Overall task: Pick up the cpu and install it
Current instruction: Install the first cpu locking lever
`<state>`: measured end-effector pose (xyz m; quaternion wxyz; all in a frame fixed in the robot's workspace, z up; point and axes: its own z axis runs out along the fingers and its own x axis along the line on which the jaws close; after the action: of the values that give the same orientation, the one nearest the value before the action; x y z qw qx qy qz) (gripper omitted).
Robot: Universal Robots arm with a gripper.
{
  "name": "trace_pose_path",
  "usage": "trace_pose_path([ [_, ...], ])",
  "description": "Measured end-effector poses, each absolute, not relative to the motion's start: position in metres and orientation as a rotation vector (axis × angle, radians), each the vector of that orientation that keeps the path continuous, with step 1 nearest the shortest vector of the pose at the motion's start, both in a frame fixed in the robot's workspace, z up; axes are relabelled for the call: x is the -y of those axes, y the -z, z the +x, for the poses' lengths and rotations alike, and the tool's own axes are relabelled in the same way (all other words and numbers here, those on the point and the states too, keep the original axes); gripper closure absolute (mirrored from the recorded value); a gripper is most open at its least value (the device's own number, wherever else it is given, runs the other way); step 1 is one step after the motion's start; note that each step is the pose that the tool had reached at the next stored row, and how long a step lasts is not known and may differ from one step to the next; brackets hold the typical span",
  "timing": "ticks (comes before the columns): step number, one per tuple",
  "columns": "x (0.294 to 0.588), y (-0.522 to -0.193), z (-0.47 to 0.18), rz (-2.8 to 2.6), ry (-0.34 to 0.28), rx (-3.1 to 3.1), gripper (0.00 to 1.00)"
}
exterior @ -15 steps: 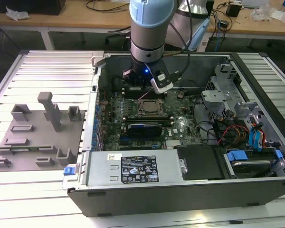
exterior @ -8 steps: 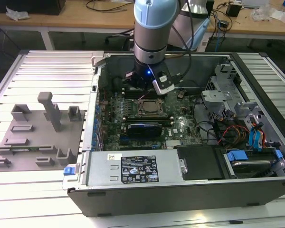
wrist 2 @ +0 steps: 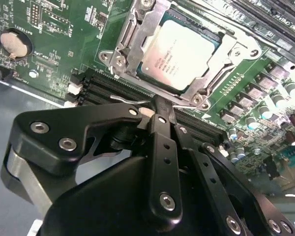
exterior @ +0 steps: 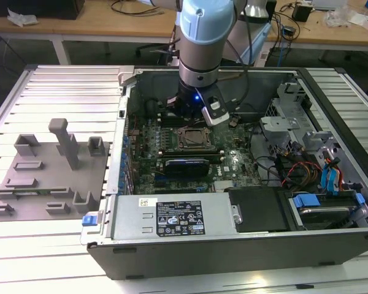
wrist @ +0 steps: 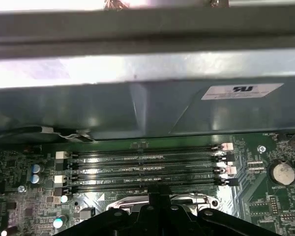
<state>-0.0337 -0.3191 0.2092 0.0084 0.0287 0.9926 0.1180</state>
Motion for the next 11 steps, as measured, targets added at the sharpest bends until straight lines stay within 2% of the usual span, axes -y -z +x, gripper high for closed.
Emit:
trace_pose_path([
  [11,0.3117,-0.2074,-0.0268,0.101,-0.360,-3.101,0.89],
])
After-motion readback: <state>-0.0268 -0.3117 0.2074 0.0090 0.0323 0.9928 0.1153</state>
